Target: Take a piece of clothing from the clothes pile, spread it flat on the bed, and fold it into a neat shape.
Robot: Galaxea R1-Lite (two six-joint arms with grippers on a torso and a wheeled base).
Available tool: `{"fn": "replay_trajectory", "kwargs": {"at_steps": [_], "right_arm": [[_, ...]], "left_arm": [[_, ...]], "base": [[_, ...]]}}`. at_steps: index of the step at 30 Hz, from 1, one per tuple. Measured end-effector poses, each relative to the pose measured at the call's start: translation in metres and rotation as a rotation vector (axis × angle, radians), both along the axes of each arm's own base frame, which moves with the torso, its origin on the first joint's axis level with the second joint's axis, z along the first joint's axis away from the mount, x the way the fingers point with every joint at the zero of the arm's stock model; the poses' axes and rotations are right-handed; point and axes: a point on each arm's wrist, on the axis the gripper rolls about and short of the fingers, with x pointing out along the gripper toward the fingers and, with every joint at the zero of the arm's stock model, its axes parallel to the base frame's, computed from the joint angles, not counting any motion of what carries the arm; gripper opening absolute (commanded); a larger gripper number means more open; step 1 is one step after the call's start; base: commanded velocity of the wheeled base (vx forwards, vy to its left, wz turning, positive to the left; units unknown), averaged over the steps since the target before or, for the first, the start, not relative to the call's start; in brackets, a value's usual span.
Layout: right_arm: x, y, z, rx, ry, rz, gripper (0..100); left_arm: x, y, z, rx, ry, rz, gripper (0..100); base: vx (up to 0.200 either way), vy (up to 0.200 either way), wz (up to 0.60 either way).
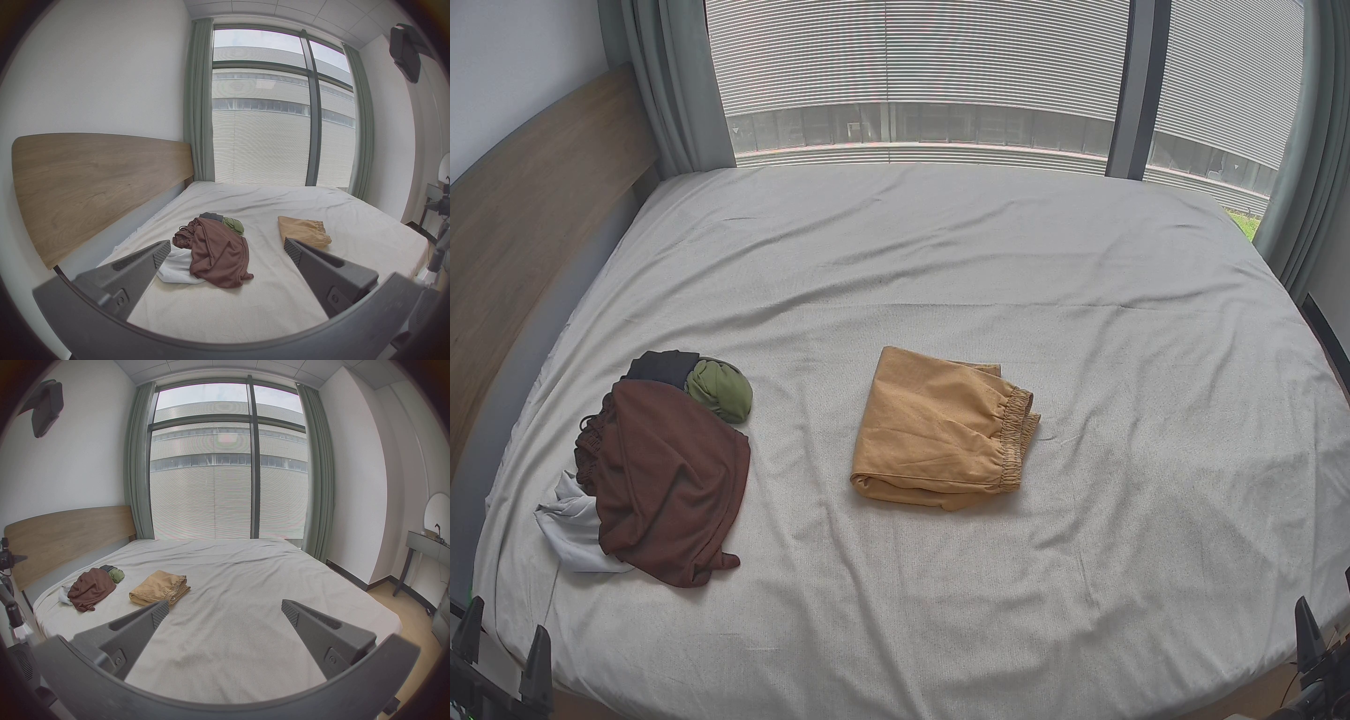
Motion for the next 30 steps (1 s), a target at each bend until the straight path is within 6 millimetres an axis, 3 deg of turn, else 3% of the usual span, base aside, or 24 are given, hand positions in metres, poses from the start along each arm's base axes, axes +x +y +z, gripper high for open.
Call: {"fn": "replay_trajectory", "kwargs": {"at_steps": [30], "right_arm": [[0.0001, 0.0008, -0.0005, -0.021, 0.007, 0.033, 100]], "left_arm": [[0.0001, -0.0013, -0.0036, 0.045, 0.036, -0.065, 100]], "base": [[0.000, 0.000, 0.00]]}}
